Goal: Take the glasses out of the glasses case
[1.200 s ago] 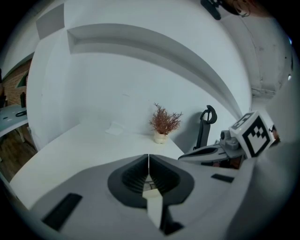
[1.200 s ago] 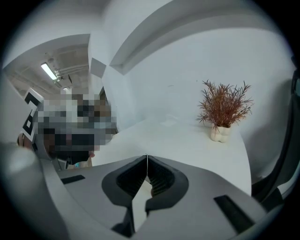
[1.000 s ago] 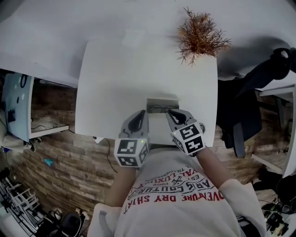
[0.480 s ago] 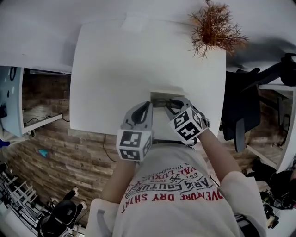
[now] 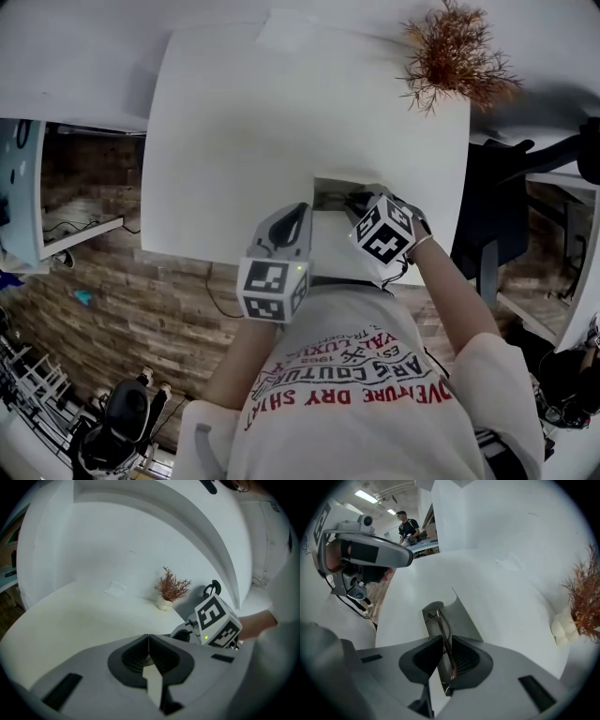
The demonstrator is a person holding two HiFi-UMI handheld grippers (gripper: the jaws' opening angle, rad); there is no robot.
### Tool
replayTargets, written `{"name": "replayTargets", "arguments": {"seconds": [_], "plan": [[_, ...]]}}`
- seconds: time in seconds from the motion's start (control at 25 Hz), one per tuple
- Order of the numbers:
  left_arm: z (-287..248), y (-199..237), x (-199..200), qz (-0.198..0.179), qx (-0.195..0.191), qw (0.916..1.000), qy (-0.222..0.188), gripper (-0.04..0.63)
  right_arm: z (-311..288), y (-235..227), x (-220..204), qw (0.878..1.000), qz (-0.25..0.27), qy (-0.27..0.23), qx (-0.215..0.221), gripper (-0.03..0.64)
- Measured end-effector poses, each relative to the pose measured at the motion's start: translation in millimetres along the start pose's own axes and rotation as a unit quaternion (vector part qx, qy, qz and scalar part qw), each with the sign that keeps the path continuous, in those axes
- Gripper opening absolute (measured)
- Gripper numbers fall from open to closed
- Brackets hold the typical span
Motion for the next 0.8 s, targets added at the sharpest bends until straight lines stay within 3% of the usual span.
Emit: {"name": "replayTargets", "arguments": {"seconds": [0.44, 0.8], "plan": [[4, 6, -1, 0.006, 0.003, 1.0000, 0.001, 0.008, -1, 1, 2, 0.994, 0.108, 0.017, 0.009, 0.026], [12, 4, 8, 0.001, 0.003, 0.9999, -0.012, 0.008, 22, 1, 15, 0.987, 0.155, -0.026, -0.020, 0.025]]}}
Point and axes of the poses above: the fingertips, and each gripper's own axes: z backward along the fingers, y to its left, x out of its top, the point moved 3 cm from there along z, backward along the fingers, and after that the axes turned 3 degrees about x, right-handed, at the moved point
